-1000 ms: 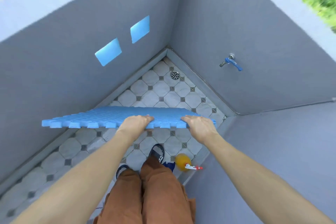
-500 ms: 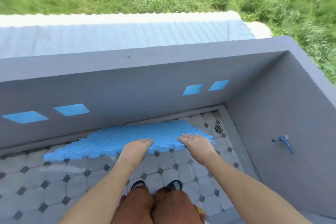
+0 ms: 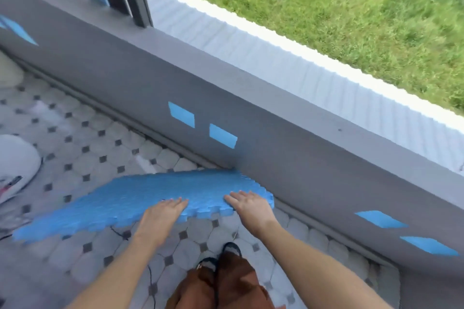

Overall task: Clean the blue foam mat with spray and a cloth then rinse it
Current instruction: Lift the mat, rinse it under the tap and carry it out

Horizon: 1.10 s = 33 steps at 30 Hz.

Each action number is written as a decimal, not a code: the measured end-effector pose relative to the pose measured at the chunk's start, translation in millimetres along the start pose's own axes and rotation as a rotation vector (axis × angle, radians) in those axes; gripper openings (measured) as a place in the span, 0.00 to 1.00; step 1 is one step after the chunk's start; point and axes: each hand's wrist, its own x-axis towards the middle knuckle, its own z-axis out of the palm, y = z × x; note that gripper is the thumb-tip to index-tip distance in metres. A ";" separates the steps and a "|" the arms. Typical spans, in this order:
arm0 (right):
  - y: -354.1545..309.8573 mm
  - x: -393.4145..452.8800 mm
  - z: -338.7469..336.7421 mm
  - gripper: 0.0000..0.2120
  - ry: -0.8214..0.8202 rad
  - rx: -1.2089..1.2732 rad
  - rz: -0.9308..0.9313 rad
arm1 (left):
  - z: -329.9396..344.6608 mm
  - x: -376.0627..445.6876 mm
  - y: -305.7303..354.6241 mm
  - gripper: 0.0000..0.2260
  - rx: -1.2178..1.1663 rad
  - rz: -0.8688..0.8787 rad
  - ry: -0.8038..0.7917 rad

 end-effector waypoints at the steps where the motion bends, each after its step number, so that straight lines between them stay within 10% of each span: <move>1: -4.6 17.4 -3.0 0.27 0.006 -0.013 -0.049 | 0.8 -2.6 -12.2 0.35 -0.023 -0.036 0.008; 7: -28.5 134.7 -2.3 0.17 0.019 -0.096 -0.320 | 49.5 2.6 -75.9 0.37 -0.180 -0.301 0.236; 15: -38.9 231.2 104.9 0.22 -0.051 -0.124 -0.505 | 166.8 47.6 -117.7 0.38 -0.248 -0.409 0.141; 33: 12.9 357.5 306.9 0.36 -0.423 -0.234 -0.161 | 382.7 199.1 -167.1 0.52 -0.290 -0.277 -0.063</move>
